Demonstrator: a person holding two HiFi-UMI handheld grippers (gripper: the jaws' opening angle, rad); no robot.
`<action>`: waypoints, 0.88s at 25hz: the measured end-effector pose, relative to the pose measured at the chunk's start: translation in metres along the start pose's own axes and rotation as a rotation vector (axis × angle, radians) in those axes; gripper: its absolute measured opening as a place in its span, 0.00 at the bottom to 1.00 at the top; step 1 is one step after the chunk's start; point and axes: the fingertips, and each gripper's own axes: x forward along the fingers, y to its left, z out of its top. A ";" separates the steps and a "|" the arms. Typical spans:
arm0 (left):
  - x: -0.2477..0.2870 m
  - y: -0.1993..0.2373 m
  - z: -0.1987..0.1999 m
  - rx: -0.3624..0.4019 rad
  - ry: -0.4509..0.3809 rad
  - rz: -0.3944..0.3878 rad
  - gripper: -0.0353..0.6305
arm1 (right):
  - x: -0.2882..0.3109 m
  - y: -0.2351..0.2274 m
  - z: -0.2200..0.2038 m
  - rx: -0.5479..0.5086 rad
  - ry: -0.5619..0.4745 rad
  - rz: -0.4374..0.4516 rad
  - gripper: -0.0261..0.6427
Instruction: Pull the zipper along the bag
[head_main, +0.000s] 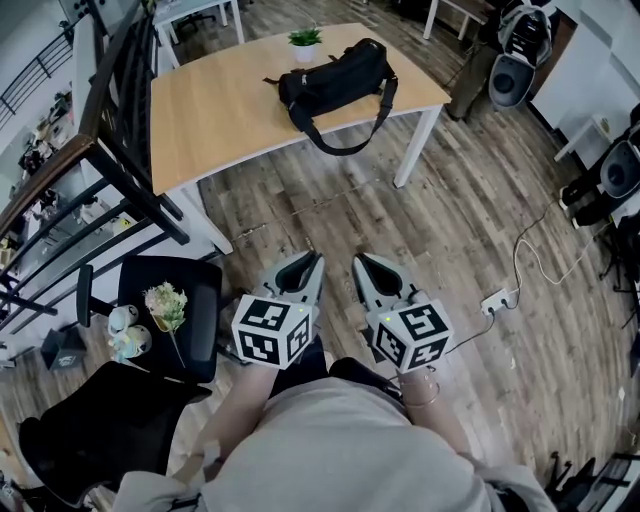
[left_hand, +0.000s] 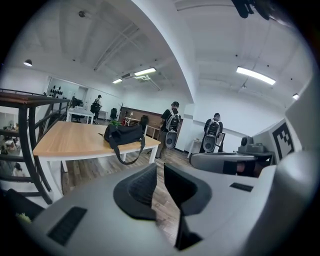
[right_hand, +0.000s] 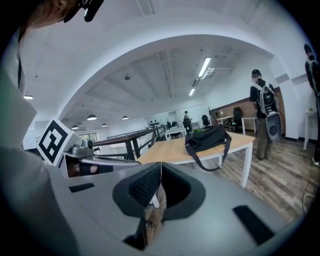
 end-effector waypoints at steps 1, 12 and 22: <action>0.004 0.002 0.000 0.002 0.007 0.000 0.11 | 0.004 -0.002 0.000 0.003 0.004 0.001 0.08; 0.094 0.070 0.035 0.003 0.032 -0.013 0.20 | 0.094 -0.064 0.031 0.011 0.005 -0.042 0.14; 0.189 0.153 0.101 0.006 0.038 -0.066 0.21 | 0.212 -0.118 0.086 0.009 0.008 -0.069 0.16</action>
